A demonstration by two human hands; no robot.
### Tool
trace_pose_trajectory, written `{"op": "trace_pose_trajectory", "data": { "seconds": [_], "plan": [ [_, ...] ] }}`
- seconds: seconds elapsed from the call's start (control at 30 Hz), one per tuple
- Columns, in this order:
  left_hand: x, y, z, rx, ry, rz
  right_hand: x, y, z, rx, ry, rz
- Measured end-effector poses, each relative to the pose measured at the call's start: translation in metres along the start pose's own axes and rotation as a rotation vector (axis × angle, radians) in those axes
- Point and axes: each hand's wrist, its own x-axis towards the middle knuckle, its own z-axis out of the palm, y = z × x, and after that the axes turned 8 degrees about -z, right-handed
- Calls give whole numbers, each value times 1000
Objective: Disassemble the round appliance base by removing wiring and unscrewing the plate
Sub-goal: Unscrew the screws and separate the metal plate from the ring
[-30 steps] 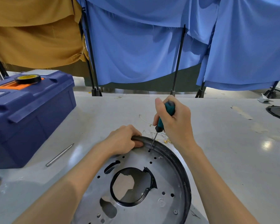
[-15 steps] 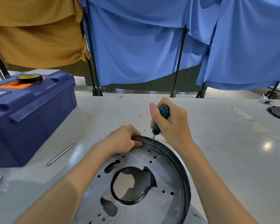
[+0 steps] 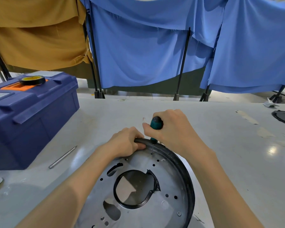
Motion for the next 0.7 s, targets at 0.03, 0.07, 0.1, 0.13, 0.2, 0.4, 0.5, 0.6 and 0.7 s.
{"op": "trace_pose_trajectory", "data": {
  "seconds": [0.03,0.07,0.1,0.13,0.2,0.4,0.5,0.6,0.7],
  "plan": [
    [-1,1,1,1,-2,-3,0,1,1,20,-22,29],
    [-1,1,2,0,-7,-4,0,2,1,39,-39,58],
    [-2,2,3,1,-14,-5,0,4,1,51,-51,83],
    [-2,2,3,3,-19,-5,1,5,2,58,-60,101],
    [-1,3,5,8,-30,-5,0,9,4,70,-78,139],
    [-1,8,9,32,-45,3,0,16,9,97,-123,224],
    [-1,11,9,44,-37,-2,0,17,7,138,-115,249],
    [-1,12,8,59,-48,-11,-2,19,6,161,-103,263],
    [-2,14,9,81,-53,-9,-3,17,6,112,-80,204]
  ]
}}
